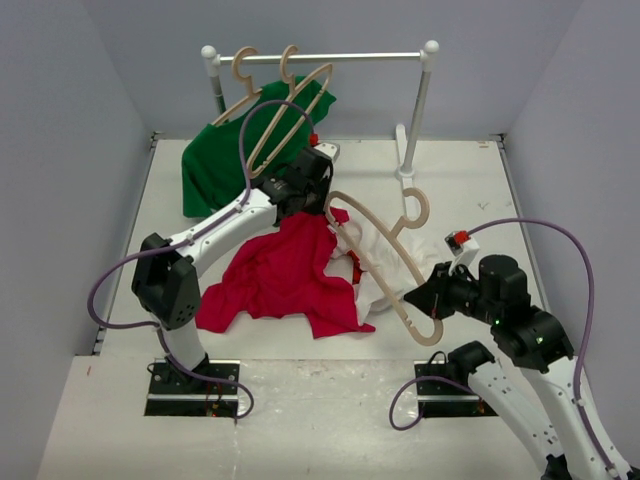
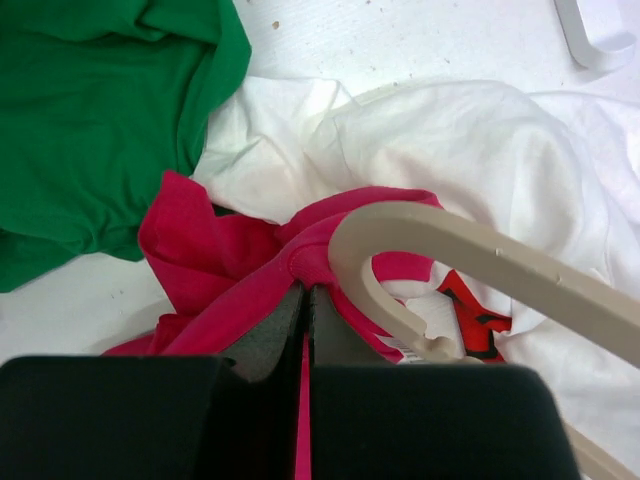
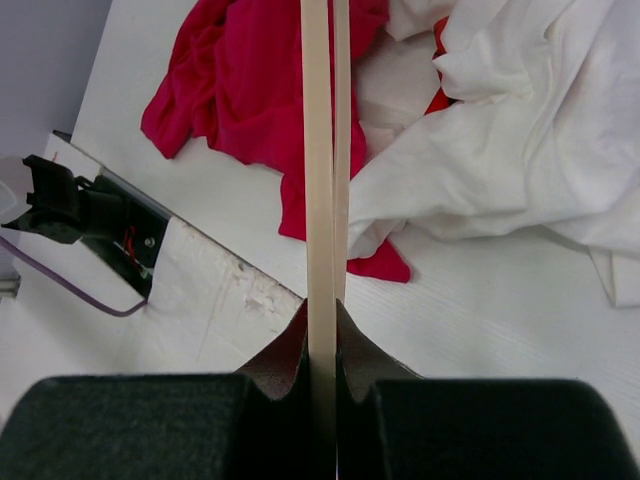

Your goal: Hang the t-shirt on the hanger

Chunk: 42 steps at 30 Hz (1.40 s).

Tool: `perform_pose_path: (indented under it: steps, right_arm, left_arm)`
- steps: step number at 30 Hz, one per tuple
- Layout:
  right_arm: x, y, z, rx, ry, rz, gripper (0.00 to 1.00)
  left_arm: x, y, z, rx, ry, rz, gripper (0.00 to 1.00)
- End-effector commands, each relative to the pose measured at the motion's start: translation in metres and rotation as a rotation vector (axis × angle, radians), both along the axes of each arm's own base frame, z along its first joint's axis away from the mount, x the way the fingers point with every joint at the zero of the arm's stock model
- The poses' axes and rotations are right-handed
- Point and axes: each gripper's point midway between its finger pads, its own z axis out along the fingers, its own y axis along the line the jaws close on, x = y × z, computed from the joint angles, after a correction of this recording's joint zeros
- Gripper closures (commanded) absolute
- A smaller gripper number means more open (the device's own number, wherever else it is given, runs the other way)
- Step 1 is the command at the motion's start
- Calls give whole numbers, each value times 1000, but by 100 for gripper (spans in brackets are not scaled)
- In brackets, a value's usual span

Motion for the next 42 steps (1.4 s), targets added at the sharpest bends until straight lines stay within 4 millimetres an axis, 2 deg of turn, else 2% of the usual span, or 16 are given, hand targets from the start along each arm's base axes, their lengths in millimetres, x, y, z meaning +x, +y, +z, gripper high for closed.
perform_pose_path:
  steps: [1,7,11,14,17,20,22,23,24,27,29,32,34,36,39,42]
  right_arm:
    - [-15,5,2,44,37,36,100]
    - [-18,4,-1,40,60,37,100]
    - [-18,12,2,72,63,73,100]
    - [-10,17,0,76,70,80,100]
    - [3,31,6,113,58,105,100]
    - [20,33,15,126,25,46,100]
    - [31,33,23,144,-1,6,100]
    - [39,36,32,173,-27,-13,100]
    - [45,39,42,201,-54,-22,100]
    - [59,43,57,250,-70,-72,100]
    - [65,47,66,268,-92,-69,100]
    - [61,72,66,256,-48,65,100]
    - [51,93,61,268,-12,188,100]
    - [54,99,53,270,-13,177,100]
    - [61,101,59,324,-98,160,100]
    - [75,97,85,397,-261,74,100]
  left_arm:
    - [11,-14,23,-83,-31,9,100]
    - [12,-17,29,-103,-31,3,100]
    - [9,-16,37,-121,-34,0,100]
    - [3,-18,44,-151,-29,-15,100]
    - [-6,-17,58,-203,-40,-22,100]
    - [-17,-18,68,-239,-48,-40,100]
    - [-24,-16,81,-262,-69,-45,100]
    - [-29,-14,83,-270,-69,-50,100]
    - [-34,-12,93,-288,-86,-55,100]
    - [-44,-8,110,-314,-110,-76,100]
    - [-51,-8,134,-353,-146,-107,100]
    - [-66,-15,177,-411,-204,-197,100]
    - [-68,-13,194,-406,-226,-217,100]
    - [-77,-12,212,-419,-239,-258,100]
    - [-94,-21,222,-457,-228,-352,100]
    - [-117,-36,219,-478,-194,-459,100]
